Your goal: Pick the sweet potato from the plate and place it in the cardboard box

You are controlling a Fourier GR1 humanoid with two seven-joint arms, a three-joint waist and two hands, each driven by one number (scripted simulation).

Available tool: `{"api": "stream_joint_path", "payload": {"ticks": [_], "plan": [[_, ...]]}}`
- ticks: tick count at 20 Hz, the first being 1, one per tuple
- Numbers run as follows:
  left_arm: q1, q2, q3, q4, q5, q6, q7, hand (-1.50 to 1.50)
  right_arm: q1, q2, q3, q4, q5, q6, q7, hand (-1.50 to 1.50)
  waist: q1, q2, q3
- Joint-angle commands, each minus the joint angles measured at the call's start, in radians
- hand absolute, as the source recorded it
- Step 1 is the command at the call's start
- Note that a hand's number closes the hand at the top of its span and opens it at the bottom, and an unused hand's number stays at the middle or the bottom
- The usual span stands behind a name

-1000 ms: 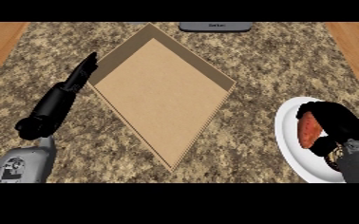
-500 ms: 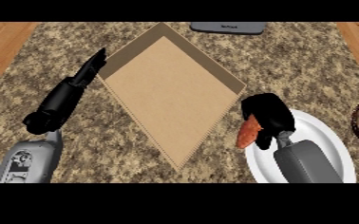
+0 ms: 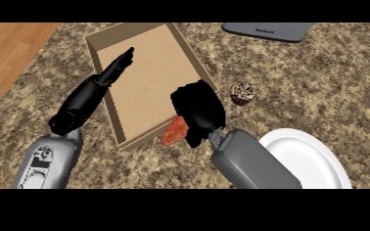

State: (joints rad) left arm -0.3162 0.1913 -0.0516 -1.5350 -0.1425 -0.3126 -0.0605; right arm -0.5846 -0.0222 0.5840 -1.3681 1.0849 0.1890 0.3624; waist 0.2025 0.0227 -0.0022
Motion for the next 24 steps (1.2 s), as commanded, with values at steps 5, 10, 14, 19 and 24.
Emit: {"api": "stream_joint_path", "payload": {"ticks": [5, 10, 14, 19, 24], "plan": [[-0.022, -0.02, -0.018, 0.04, -0.009, -0.001, 0.003, 0.0, -0.299, 0.022, 0.15, 0.024, -0.095, -0.111, 0.289, 1.5, 0.011, -0.006, -0.002], [-0.031, -0.03, -0.014, 0.057, -0.022, 0.022, 0.01, 0.0, -0.416, 0.022, 0.104, 0.019, -0.123, -0.247, 0.549, 1.5, -0.022, -0.015, -0.002], [-0.04, -0.014, 0.009, 0.072, -0.028, 0.034, -0.006, 0.0, -0.537, 0.022, 0.09, 0.084, -0.129, -0.349, 0.728, 1.5, -0.037, -0.011, -0.004], [-0.039, -0.027, 0.012, 0.067, -0.03, 0.05, 0.011, 0.0, -0.666, 0.022, 0.057, 0.215, -0.174, -0.438, 0.851, 1.5, -0.06, -0.009, -0.003], [0.002, -0.013, 0.012, 0.011, -0.029, 0.044, 0.022, 0.0, -0.745, 0.022, 0.051, 0.364, -0.213, -0.463, 0.862, 1.5, -0.089, -0.015, -0.001]]}}
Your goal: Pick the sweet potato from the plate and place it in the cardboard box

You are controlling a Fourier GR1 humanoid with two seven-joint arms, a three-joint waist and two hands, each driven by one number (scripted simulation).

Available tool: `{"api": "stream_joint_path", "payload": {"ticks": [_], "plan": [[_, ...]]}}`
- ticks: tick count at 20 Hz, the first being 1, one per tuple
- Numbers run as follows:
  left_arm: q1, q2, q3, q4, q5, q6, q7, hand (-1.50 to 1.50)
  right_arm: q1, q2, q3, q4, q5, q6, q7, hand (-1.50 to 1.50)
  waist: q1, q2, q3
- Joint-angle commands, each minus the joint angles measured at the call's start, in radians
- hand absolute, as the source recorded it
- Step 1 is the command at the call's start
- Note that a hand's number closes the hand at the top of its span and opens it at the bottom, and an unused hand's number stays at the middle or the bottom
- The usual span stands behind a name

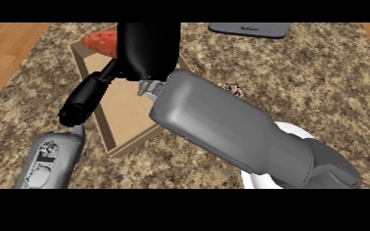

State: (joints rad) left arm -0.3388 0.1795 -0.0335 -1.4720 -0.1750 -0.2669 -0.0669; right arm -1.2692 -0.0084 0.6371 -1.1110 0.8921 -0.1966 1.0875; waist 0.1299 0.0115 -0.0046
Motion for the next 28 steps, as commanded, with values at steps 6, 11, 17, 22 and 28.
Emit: {"api": "stream_joint_path", "payload": {"ticks": [6, 11, 17, 22, 28], "plan": [[0.011, 0.023, 0.046, -0.027, 0.027, -0.005, 0.028, 0.0, -0.125, 0.008, -0.043, 0.291, -0.224, 0.063, 0.021, 1.5, -0.044, 0.003, 0.002], [0.041, 0.038, 0.059, -0.02, 0.021, -0.005, -0.011, 0.0, -0.064, 0.008, -0.045, 0.374, -0.377, 0.118, -0.059, 1.5, -0.062, 0.002, 0.002], [0.097, 0.038, 0.059, -0.059, 0.005, 0.011, -0.018, 0.0, -0.049, 0.008, -0.094, 0.433, -0.471, 0.274, -0.12, 1.5, -0.1, -0.008, 0.004], [0.153, 0.014, 0.034, -0.11, -0.008, 0.021, -0.014, 0.0, 0.019, 0.008, -0.073, 0.409, -0.55, 0.318, -0.267, -1.5, -0.097, -0.01, 0.004], [0.108, 0.031, 0.057, -0.078, -0.002, 0.014, -0.002, 0.0, 0.036, 0.008, -0.156, 0.332, -0.521, 0.001, -0.485, -1.5, -0.101, -0.005, 0.006]]}}
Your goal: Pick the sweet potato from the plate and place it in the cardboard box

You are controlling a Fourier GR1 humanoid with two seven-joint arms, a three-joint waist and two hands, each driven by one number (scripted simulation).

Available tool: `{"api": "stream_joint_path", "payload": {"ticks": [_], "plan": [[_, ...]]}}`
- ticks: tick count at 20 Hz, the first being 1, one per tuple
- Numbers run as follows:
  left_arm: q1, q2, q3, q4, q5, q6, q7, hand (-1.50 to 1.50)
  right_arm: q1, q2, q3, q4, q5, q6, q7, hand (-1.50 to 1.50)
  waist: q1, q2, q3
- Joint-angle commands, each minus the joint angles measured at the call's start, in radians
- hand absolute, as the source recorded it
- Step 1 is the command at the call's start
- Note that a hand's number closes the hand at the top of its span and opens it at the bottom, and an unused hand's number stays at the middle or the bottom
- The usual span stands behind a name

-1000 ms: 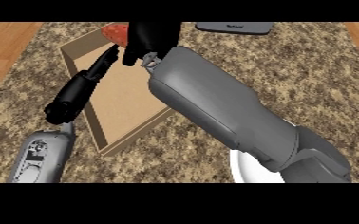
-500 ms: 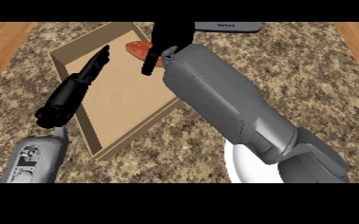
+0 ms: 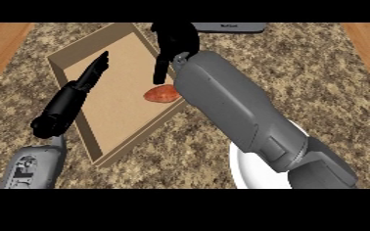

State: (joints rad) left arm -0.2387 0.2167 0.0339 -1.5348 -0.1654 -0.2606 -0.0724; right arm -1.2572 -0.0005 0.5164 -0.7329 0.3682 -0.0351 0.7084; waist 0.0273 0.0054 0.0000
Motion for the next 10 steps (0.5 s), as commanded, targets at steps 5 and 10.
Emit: {"api": "stream_joint_path", "payload": {"ticks": [5, 10], "plan": [[-0.011, -0.007, 0.009, -0.002, 0.003, 0.011, 0.015, 0.0, 0.063, 0.001, -0.284, -0.182, -0.133, -0.482, -0.178, -1.5, -0.014, 0.002, 0.005], [0.019, -0.009, -0.007, -0.053, 0.002, 0.0, 0.035, 0.0, 0.211, 0.001, -0.304, -0.237, -0.238, -0.659, -0.278, -1.5, 0.0, -0.003, 0.002]]}}
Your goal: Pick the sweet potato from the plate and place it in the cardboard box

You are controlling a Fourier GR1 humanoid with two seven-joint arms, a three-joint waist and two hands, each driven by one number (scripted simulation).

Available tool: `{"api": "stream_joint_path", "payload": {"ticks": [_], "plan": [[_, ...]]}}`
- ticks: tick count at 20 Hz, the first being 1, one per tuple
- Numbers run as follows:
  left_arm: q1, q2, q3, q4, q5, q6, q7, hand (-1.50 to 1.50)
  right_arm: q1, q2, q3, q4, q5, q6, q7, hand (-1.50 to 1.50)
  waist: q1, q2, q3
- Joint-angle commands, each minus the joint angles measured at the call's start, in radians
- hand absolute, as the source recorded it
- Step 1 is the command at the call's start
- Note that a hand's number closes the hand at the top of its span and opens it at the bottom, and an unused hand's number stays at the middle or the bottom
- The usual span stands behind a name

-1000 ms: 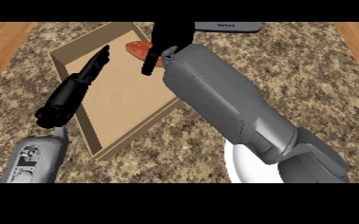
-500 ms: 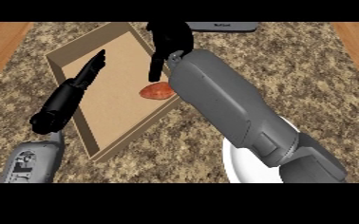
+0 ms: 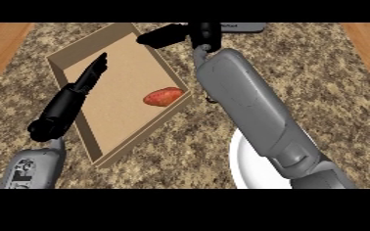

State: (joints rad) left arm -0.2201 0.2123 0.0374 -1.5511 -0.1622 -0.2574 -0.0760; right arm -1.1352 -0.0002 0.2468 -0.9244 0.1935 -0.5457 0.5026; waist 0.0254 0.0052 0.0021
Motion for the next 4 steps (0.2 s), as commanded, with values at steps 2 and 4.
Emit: {"api": "stream_joint_path", "payload": {"ticks": [2, 4], "plan": [[0.021, 0.037, 0.035, 0.001, 0.027, -0.035, -0.019, 0.0, 0.119, -0.006, -0.126, -0.044, -0.092, -0.067, -0.149, -1.5, -0.016, -0.002, -0.001], [-0.004, 0.036, 0.042, -0.013, 0.034, -0.035, 0.01, 0.0, 0.11, 0.0, -0.132, -0.014, -0.088, -0.124, -0.203, -1.5, -0.012, -0.001, -0.002]]}}
